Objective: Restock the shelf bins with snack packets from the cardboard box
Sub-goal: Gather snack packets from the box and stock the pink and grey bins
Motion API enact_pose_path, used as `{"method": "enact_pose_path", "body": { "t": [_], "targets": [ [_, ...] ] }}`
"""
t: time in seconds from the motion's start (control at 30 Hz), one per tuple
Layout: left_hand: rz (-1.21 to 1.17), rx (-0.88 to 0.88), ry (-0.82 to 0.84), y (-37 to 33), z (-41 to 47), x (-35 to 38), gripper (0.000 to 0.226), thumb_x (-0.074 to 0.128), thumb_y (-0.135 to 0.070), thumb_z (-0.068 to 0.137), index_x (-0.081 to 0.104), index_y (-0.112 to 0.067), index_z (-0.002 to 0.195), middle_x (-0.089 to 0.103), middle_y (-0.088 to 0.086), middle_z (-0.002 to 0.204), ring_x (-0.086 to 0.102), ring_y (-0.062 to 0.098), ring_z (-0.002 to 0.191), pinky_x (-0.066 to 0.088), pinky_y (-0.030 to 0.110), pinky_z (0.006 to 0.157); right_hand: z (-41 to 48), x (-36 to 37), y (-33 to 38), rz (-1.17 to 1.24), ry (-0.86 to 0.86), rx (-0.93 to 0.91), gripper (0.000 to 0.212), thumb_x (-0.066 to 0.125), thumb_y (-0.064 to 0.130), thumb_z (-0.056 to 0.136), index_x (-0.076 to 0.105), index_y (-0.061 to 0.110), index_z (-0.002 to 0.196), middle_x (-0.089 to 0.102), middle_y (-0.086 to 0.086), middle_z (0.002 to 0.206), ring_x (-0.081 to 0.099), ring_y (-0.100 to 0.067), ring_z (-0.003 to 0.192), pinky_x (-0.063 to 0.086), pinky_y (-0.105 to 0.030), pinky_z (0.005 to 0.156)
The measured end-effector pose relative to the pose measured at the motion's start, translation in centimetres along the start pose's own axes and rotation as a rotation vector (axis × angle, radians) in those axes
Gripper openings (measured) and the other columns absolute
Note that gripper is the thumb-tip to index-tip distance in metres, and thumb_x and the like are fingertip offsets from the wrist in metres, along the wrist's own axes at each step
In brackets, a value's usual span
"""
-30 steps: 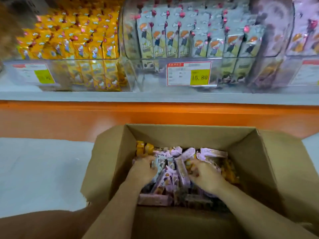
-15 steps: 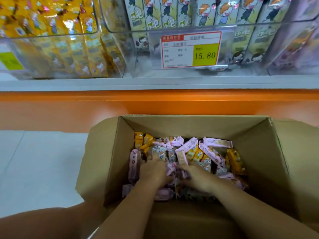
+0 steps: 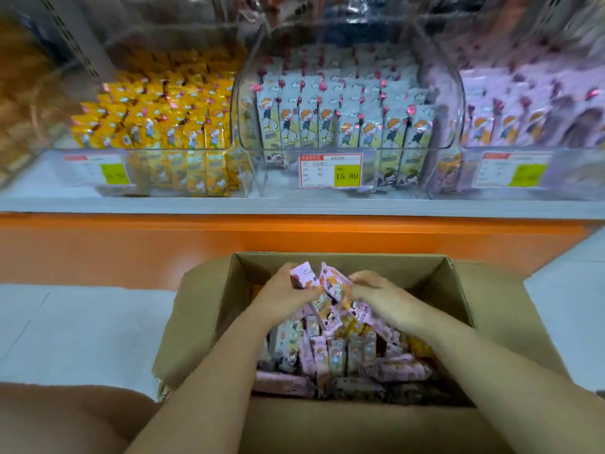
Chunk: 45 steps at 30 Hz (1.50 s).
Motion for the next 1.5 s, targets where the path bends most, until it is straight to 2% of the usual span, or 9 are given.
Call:
{"method": "enact_pose_path", "body": {
  "t": [0.23,0.37,0.5,0.6,0.73,0.83,0.93,1.07,1.5],
  "targets": [
    [-0.134,0.228,0.132,-8.4,-5.3,-3.1,0.052,0.071,-0.015,0.084,0.044,-0.03,0.127,0.067,-0.002,0.107,0.069,0.012,0.089,0.058,0.03,0.078,-6.7,-5.1,6.8,-0.108,0.044,-0.213,0.017,0.059,0.008,0.088,0.065,0.017,0.101,0.064,0.005,0.089,0.055,0.0,0.068,0.041,-0.013,0.063],
    [-0.022,0.332,0.152,-11.6,-7.9,-3.4,0.048,0.069,-0.017,0.086,0.046,-0.031,0.126,0.066,-0.003,0.11,0.069,0.012,0.092,0.059,0.031,0.076,-9.2,-6.2,8.0,-0.136,0.082,-0.313,0.032,0.056,0.006,0.092,0.06,0.021,0.12,0.065,-0.006,0.117,0.064,-0.024,0.094,0.049,-0.032,0.084],
    [0.09,0.404,0.033,-14.1,-9.3,-3.9,0.048,0.07,-0.024,0.084,0.048,-0.029,0.127,0.063,-0.004,0.113,0.069,0.012,0.088,0.059,0.029,0.072,-10.2,-6.4,8.8,-0.157,0.055,-0.449,0.039,0.051,0.012,0.097,0.048,0.037,0.127,0.063,0.005,0.124,0.061,-0.001,0.091,0.043,-0.018,0.084],
    [0.116,0.405,-0.013,-16.1,-9.6,-4.4,0.054,0.07,-0.025,0.084,0.046,-0.026,0.132,0.063,-0.002,0.115,0.07,0.014,0.087,0.06,0.035,0.074,-10.1,-7.0,9.5,-0.187,-0.006,-0.499,0.042,0.049,0.022,0.098,0.041,0.041,0.135,0.059,0.012,0.128,0.056,-0.007,0.115,0.042,-0.035,0.102],
    [0.178,0.505,-0.049,-20.0,-10.2,-4.4,0.033,0.068,-0.021,0.085,0.051,-0.028,0.112,0.066,-0.002,0.106,0.07,0.015,0.088,0.06,0.031,0.073,-10.8,-8.6,11.0,-0.256,-0.144,-0.577,0.053,0.045,0.021,0.099,0.023,0.045,0.142,0.043,0.029,0.132,0.045,0.006,0.117,0.035,-0.004,0.094],
    [0.227,0.6,-0.101,-23.3,-10.0,-3.7,0.025,0.07,-0.023,0.084,0.051,-0.034,0.095,0.063,-0.004,0.108,0.069,0.016,0.086,0.059,0.035,0.076,-11.2,-10.9,11.8,-0.317,-0.327,-0.651,0.058,0.046,0.016,0.098,0.022,0.035,0.148,0.045,0.009,0.141,0.043,-0.006,0.125,0.037,-0.022,0.105],
    [0.323,0.721,-0.167,-26.6,-9.5,-2.3,0.026,0.072,-0.031,0.082,0.052,-0.033,0.099,0.061,-0.014,0.103,0.062,0.004,0.093,0.052,0.028,0.083,-11.9,-13.9,12.0,-0.337,-0.467,-0.627,0.06,0.049,0.017,0.097,0.021,0.035,0.147,0.049,-0.009,0.128,0.046,-0.024,0.117,0.04,-0.04,0.101],
    [0.352,0.86,-0.244,-31.2,-8.4,0.9,0.027,0.072,-0.027,0.083,0.052,-0.027,0.101,0.054,-0.023,0.093,0.052,-0.006,0.084,0.038,0.004,0.064,-13.3,-19.5,11.1,-0.417,-0.7,-0.503,0.066,0.06,0.028,0.091,0.027,0.025,0.148,0.044,-0.008,0.138,0.043,-0.022,0.124,0.032,-0.03,0.098],
    [0.785,0.66,-0.065,-35.9,1.8,13.7,0.061,0.065,-0.026,0.089,0.041,-0.007,0.141,0.04,0.011,0.147,0.039,0.024,0.133,0.033,0.028,0.101,-15.1,-25.9,4.7,-0.596,-0.605,-0.102,0.044,0.057,0.031,0.091,0.048,0.013,0.129,0.046,-0.007,0.129,0.043,-0.024,0.123,0.036,-0.029,0.096]
  ]
}}
Point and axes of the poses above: each hand's wrist, its own z-axis towards the middle knuckle, its own x-axis out of the palm, y = z × x, the point moved 2 cm from there along z, towards the middle knuckle
